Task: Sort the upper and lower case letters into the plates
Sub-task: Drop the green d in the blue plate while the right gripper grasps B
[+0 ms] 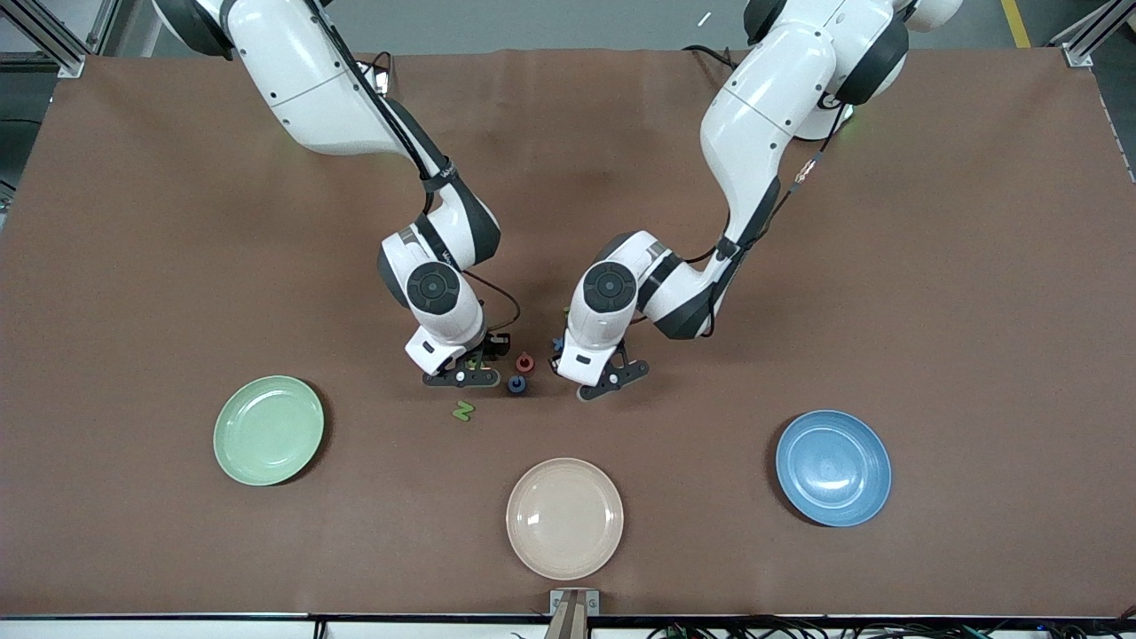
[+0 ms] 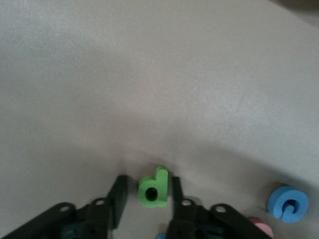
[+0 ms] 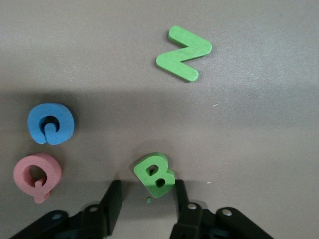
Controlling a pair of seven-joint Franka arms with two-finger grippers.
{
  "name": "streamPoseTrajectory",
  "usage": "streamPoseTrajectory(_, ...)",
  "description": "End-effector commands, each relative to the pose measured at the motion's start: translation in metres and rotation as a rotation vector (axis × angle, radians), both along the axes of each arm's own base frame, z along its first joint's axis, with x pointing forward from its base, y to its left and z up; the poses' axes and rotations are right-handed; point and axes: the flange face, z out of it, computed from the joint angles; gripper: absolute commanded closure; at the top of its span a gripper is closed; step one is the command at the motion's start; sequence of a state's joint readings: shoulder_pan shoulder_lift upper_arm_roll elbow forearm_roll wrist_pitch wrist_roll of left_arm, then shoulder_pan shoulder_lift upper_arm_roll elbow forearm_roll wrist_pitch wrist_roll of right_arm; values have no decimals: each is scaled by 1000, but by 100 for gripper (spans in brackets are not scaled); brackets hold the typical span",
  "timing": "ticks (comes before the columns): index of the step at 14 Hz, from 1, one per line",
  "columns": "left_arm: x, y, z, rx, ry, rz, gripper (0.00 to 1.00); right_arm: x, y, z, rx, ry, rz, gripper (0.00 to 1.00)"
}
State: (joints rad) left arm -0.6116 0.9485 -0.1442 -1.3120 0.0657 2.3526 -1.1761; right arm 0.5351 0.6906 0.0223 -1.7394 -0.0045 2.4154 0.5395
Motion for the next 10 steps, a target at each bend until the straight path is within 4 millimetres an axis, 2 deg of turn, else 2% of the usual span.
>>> streamPoseTrajectory(1, 3, 4, -2, 30, 16, 15, 90, 2, -6, -2, 2, 0, -11, 78)
streamPoseTrajectory(2, 5, 7, -1, 42, 22, 18, 98, 3, -7, -1, 1, -1, -10, 85)
streamPoseTrajectory(3, 7, 12, 1, 51, 29, 23, 100, 5, -9, 0, -1, -2, -10, 89)
streamPoseTrajectory(6, 39, 56, 40, 91, 48, 79, 100, 14, -14, 8, 6, -13, -21, 91)
streamPoseTrajectory(8, 65, 97, 72, 110, 32, 131, 100, 14, -14, 8, 7, -13, -30, 85)
streamPoseTrajectory(10, 93, 144, 93, 108, 10, 180, 100, 22, -23, 11, 18, -13, -78, 66)
